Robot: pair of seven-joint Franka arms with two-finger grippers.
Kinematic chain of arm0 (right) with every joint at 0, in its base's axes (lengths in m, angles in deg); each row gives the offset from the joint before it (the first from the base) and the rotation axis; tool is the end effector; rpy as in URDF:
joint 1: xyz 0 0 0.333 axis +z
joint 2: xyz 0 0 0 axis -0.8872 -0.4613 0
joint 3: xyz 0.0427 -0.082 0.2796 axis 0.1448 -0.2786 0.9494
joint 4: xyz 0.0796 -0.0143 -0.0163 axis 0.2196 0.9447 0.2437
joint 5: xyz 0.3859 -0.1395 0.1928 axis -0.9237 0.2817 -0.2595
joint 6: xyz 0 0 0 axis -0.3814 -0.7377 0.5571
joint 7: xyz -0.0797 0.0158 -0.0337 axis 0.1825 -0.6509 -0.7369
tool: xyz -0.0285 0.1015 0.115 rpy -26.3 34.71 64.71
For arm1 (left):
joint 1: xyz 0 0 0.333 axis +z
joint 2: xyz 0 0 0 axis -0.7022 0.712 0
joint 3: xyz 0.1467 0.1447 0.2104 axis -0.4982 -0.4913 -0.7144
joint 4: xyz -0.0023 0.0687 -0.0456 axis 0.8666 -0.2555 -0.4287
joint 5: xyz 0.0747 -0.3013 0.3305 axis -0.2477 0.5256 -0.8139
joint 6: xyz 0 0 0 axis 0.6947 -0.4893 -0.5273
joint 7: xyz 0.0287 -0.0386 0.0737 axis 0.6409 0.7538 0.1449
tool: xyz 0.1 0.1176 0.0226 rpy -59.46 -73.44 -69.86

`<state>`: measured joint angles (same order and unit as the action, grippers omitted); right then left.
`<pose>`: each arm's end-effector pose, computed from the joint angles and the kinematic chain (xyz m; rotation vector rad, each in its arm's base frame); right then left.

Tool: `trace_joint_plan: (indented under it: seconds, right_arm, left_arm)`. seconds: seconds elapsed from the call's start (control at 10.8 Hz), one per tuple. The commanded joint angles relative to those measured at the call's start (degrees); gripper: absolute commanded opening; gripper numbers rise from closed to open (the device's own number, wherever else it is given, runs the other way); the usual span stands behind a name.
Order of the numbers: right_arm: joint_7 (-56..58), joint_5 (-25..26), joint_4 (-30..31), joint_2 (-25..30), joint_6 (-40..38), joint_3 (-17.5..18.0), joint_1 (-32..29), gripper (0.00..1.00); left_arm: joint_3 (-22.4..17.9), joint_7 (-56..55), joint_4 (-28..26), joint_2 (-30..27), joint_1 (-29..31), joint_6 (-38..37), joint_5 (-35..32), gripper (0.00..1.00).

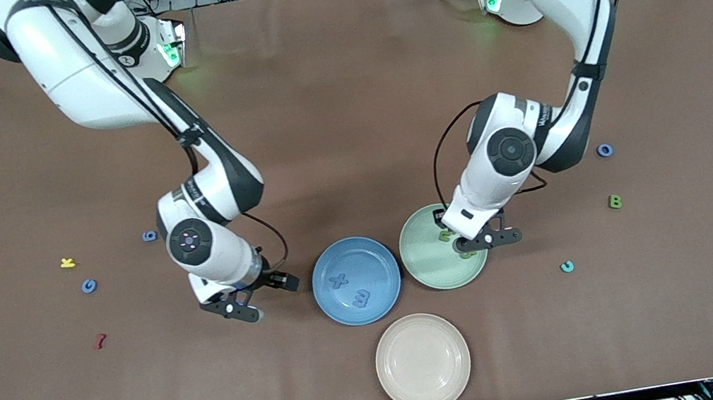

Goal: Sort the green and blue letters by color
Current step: 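Place the N on the green plate while the right gripper returns to letters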

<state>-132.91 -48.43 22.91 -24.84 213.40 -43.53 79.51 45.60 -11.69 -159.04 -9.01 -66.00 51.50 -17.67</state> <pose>0.6966 0.3046 0.1310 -2.9891 0.5727 -0.0340 0.6366 -0.3519 0.1491 3.0395 0.0495 0.0342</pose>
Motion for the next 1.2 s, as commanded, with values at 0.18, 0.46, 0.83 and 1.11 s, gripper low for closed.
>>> trace_joint_plan:
  seconds: [0.18, 0.46, 0.83, 1.11]
  right_arm:
    - [16.29, 1.22, 24.83, 15.35, 7.42, 0.53, -7.21, 1.0]
    - [26.84, 1.31, 33.63, 18.95, 11.49, 0.53, -12.13, 1.0]
    - [38.11, 1.31, 43.57, 24.41, 14.73, 0.53, -19.25, 1.0]
    - [44.43, 1.31, 48.24, 23.8, 21.16, 0.53, -23.12, 1.0]
  left_arm:
    - [-1.14, -4.92, 4.77, 3.19, -1.45, -1.3, 0.49, 1.0]
    - [-0.53, -2.03, 3.89, 1.61, 2.32, -2.43, -1.8, 1.0]
    - [4.63, 9.91, 1.44, -0.76, 12.92, -7.54, -7.58, 1.0]
    - [9.92, 14.57, -0.67, -0.94, 23.48, -7.54, -12.87, 1.0]
